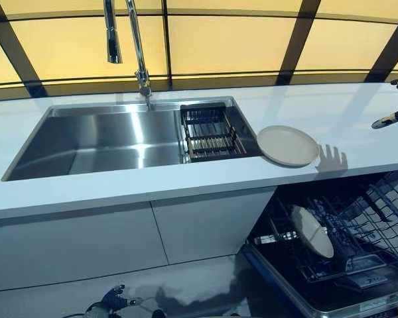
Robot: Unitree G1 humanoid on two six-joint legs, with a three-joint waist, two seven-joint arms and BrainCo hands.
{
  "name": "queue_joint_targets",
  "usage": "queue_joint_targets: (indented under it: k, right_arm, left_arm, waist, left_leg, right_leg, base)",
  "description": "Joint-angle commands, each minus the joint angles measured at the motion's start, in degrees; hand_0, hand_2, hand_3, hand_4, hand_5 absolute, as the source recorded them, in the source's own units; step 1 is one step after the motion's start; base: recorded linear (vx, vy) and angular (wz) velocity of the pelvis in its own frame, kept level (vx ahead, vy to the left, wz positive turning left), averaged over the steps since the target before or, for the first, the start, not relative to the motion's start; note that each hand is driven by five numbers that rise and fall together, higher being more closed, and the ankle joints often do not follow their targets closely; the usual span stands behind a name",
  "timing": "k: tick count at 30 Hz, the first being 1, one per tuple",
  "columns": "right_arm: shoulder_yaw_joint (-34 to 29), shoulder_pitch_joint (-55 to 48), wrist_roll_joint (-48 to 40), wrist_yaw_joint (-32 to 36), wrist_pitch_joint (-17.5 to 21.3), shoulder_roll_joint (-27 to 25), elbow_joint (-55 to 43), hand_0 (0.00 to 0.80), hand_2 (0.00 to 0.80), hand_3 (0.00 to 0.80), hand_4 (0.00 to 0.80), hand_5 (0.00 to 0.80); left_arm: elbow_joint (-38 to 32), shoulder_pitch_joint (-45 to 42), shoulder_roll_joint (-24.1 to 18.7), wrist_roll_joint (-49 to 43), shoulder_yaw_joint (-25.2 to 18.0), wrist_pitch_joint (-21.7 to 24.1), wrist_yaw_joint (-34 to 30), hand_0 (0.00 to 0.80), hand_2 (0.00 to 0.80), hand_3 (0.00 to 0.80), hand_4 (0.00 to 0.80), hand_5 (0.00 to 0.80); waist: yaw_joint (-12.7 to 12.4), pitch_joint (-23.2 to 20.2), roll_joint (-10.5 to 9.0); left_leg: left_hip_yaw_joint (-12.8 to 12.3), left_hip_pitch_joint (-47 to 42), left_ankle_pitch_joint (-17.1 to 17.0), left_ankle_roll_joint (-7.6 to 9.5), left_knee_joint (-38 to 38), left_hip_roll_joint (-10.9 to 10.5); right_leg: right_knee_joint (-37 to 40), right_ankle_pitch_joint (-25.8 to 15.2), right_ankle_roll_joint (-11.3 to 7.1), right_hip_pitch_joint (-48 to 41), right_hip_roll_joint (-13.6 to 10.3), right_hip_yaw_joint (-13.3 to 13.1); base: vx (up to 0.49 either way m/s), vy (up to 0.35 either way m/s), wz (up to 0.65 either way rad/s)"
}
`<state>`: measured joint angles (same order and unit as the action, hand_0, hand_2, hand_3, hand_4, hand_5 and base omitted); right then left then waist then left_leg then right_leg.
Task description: Take plates into dishwasher
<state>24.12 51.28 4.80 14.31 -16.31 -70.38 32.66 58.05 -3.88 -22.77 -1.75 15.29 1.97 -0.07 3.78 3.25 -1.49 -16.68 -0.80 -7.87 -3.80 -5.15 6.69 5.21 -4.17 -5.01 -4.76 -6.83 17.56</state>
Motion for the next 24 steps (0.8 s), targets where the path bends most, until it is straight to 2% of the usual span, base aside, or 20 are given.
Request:
queue_joint_targets:
  k: [1, 8, 24]
  right_arm:
    - [-0.4, 7.6, -0.6, -2.8, 0.1, 1.5, 0.3, 0.0, 0.0, 0.0, 0.0, 0.0]
    - [1.4, 8.7, -1.7, -3.2, -1.3, 4.0, 1.1, 0.0, 0.0, 0.0, 0.0, 0.0]
    - [4.1, 8.6, -0.3, 1.1, -3.6, 8.6, 0.1, 0.0, 0.0, 0.0, 0.0, 0.0]
  left_arm:
    - [1.6, 5.0, -2.0, -1.4, 2.8, 1.1, 0.8, 0.0, 0.0, 0.0, 0.0, 0.0]
    - [2.7, 4.9, -1.4, -2.0, 3.5, 1.7, 0.5, 0.0, 0.0, 0.0, 0.0, 0.0]
    - [1.0, 6.1, -0.9, -1.7, 3.8, 2.2, 1.1, 0.0, 0.0, 0.0, 0.0, 0.0]
  waist:
    - [-2.8, 2.5, -3.01]
    - [-3.6, 2.9, -2.87]
    - [-4.8, 5.8, -2.45]
  left_leg:
    - [-1.4, -6.1, 6.7, -0.04, 0.2, -1.5]
    - [-0.8, -5.8, 6.8, 0.05, 0.2, -1.9]
    - [0.2, -3.7, 6.2, 0.15, 0.2, -2.0]
  right_leg:
    - [-1.6, 1.9, -0.39, 0.2, 0.9, -0.3]
    - [-1.2, 2.0, -0.25, 0.1, 1.0, -0.1]
    - [-1.6, 2.4, 0.18, 1.4, 1.0, 0.1]
  base:
    - [0.0, 0.0, 0.0]
    - [0.002, -0.007, 0.01]
    - [-0.01, -0.004, 0.01]
